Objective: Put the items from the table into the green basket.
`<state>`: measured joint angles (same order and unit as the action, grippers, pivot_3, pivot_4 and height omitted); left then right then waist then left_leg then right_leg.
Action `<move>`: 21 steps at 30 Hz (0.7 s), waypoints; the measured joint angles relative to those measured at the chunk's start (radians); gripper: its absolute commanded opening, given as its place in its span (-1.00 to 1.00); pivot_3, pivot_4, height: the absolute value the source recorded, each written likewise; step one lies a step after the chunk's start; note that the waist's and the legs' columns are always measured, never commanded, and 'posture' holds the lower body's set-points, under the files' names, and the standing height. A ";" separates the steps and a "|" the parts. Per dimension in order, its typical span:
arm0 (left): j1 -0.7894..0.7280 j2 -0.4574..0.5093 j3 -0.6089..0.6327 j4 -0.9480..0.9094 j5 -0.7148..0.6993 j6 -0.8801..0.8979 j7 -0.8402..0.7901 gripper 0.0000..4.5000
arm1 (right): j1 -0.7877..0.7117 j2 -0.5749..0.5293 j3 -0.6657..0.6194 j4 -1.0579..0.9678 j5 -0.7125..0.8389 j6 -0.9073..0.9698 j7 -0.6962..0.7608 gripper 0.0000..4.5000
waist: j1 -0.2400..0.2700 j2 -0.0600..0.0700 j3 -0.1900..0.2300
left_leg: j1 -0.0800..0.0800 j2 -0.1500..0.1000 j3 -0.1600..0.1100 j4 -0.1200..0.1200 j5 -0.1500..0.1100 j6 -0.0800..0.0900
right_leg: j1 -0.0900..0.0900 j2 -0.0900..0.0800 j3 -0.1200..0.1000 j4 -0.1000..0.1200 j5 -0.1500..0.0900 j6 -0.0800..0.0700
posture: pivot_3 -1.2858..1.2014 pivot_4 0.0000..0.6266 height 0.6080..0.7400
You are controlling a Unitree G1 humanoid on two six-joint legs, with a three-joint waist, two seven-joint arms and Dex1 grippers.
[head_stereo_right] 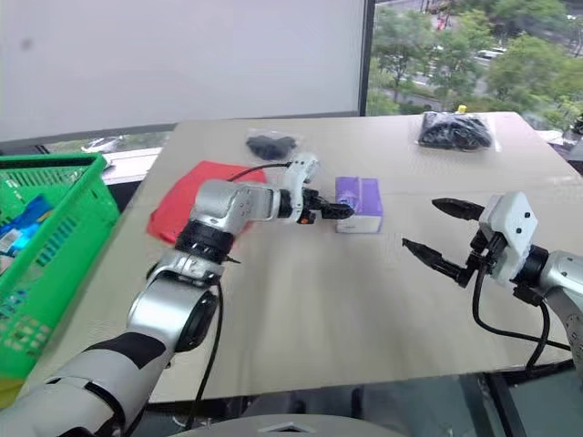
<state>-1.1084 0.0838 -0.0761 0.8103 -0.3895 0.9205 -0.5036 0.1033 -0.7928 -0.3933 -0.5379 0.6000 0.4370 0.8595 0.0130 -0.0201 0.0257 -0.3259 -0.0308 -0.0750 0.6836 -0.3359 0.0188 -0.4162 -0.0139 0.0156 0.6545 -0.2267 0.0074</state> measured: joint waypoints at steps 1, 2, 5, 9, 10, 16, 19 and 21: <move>-0.040 -0.037 0.011 0.091 0.021 -0.052 0.042 0.97 | 0.021 0.000 -0.014 -0.018 0.002 0.006 -0.005 1.00 | -0.002 0.000 0.000 | -0.001 0.000 0.001 0.000 0.000 0.000 | 0.001 -0.001 0.001 0.000 0.000 0.000 | -0.06 -1.00 1.00; -0.072 -0.069 0.018 0.165 0.045 -0.102 0.077 0.97 | 0.039 0.000 -0.026 -0.034 0.003 0.013 -0.011 1.00 | -0.006 0.000 0.000 | 0.000 0.000 0.002 -0.001 0.000 0.001 | 0.002 -0.001 0.003 0.000 0.000 0.000 | -0.08 -1.00 1.00; -0.115 -0.125 0.014 0.314 0.129 -0.242 0.151 0.97 | 0.071 0.000 -0.058 -0.057 0.002 0.021 -0.026 1.00 | -0.027 0.002 -0.001 | 0.002 0.000 0.004 -0.002 -0.001 0.001 | 0.003 -0.001 0.004 0.002 0.000 0.001 | -0.08 -1.00 1.00; -0.130 -0.151 0.021 0.398 0.195 -0.329 0.182 0.87 | 0.114 0.000 -0.095 -0.082 0.006 0.030 -0.035 1.00 | -0.034 0.005 -0.003 | 0.006 0.000 0.007 -0.002 -0.003 0.005 | 0.007 0.005 0.007 0.003 -0.001 0.003 | -0.10 -1.00 1.00; -0.130 -0.155 0.026 0.408 0.206 -0.342 0.186 0.74 | 0.120 0.000 -0.100 -0.084 0.006 0.030 -0.035 1.00 | -0.036 0.006 -0.004 | 0.008 0.000 0.009 -0.002 -0.003 0.005 | 0.008 0.006 0.009 0.003 -0.002 0.004 | -0.10 -1.00 1.00; -0.116 -0.160 0.076 0.438 0.235 -0.401 0.224 -0.35 | 0.146 0.000 -0.116 -0.088 0.005 0.029 -0.037 1.00 | -0.055 0.007 -0.003 | 0.017 0.000 0.013 -0.006 -0.003 0.005 | 0.015 0.008 0.013 0.001 -0.006 0.009 | -0.09 -1.00 1.00; -0.111 -0.165 0.095 0.437 0.242 -0.415 0.219 -0.94 | 0.140 0.000 -0.115 -0.088 0.001 0.022 -0.038 1.00 | -0.053 0.007 -0.003 | 0.017 0.000 0.012 -0.006 -0.003 0.005 | 0.015 0.009 0.013 0.001 -0.005 0.009 | -0.08 -1.00 1.00; -0.110 -0.164 0.104 0.437 0.246 -0.416 0.216 -0.94 | 0.133 0.000 -0.113 -0.086 -0.001 0.020 -0.038 1.00 | -0.054 0.007 -0.003 | 0.017 0.000 0.012 -0.006 -0.003 0.005 | 0.015 0.009 0.014 0.001 -0.005 0.009 | -0.08 -1.00 1.00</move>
<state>-1.2187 -0.0806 0.0274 1.2476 -0.1430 0.5042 -0.2876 0.2368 -0.7924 -0.5065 -0.6243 0.5991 0.4566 0.8219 -0.0406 -0.0132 0.0223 -0.3087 -0.0303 -0.0628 0.6776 -0.3390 0.0240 -0.4008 -0.0053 0.0296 0.6550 -0.2322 0.0163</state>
